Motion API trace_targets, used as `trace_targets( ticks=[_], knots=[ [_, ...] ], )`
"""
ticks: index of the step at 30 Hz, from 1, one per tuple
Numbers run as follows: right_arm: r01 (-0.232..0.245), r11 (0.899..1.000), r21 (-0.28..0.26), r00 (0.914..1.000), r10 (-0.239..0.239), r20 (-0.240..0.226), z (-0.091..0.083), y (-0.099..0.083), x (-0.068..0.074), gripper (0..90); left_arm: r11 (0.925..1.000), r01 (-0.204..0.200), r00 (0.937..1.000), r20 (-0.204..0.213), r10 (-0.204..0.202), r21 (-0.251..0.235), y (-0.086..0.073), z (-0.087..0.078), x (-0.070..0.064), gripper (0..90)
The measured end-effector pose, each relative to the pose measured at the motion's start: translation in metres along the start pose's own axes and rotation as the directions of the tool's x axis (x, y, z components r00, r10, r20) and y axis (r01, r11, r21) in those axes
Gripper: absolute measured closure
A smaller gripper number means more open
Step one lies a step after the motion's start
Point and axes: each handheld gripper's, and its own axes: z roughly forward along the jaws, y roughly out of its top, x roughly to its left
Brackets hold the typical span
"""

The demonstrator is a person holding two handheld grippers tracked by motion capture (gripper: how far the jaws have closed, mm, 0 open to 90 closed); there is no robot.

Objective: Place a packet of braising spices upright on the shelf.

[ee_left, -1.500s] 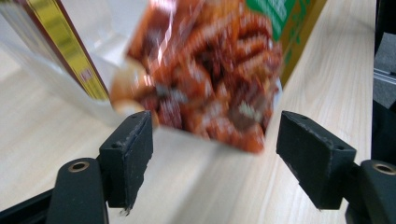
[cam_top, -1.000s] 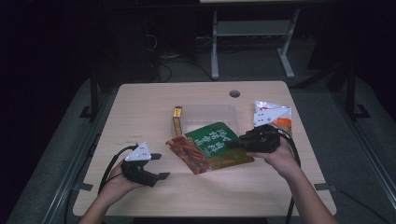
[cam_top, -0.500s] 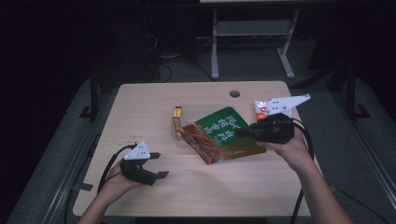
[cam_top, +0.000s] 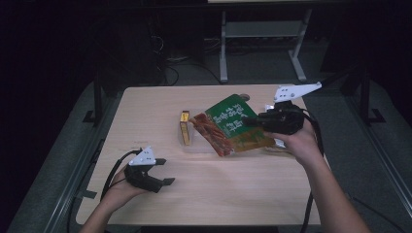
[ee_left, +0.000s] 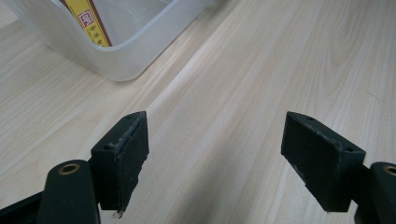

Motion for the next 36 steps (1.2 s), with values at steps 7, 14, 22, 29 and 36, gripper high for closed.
trace_targets(
  ticks=[7, 14, 22, 29, 36],
  knots=[
    [0.000, 1.000, 0.000, 0.9997, 0.000, 0.024, 0.007, 0.015, -0.003, 90.0, 1.0000, 0.000, 1.0000, 0.005, 0.000, 0.005, 0.000, 0.000, 0.000, 22.7],
    [-0.010, 1.000, 0.000, 0.9981, 0.010, 0.061, 0.015, 0.025, -0.010, 90.0, 0.9999, -0.007, 0.9999, 0.009, 0.007, 0.013, 0.000, 0.002, -0.001, 22.4],
    [-0.034, 0.999, 0.017, 0.9944, 0.032, 0.101, 0.032, 0.031, -0.020, 90.0, 0.9999, -0.006, 1.0000, 0.008, 0.006, 0.015, 0.000, 0.002, -0.001, 22.4],
    [-0.061, 0.998, 0.032, 0.9881, 0.056, 0.143, 0.040, 0.030, -0.027, 90.0, 0.9998, -0.001, 0.9999, 0.014, 0.001, 0.019, -0.001, 0.002, -0.001, 22.3],
    [-0.094, 0.994, 0.050, 0.9794, 0.084, 0.184, 0.050, 0.031, -0.032, 90.0, 0.9997, -0.007, 0.9998, 0.016, 0.007, 0.023, 0.000, 0.003, -0.002, 21.9]
  ],
)
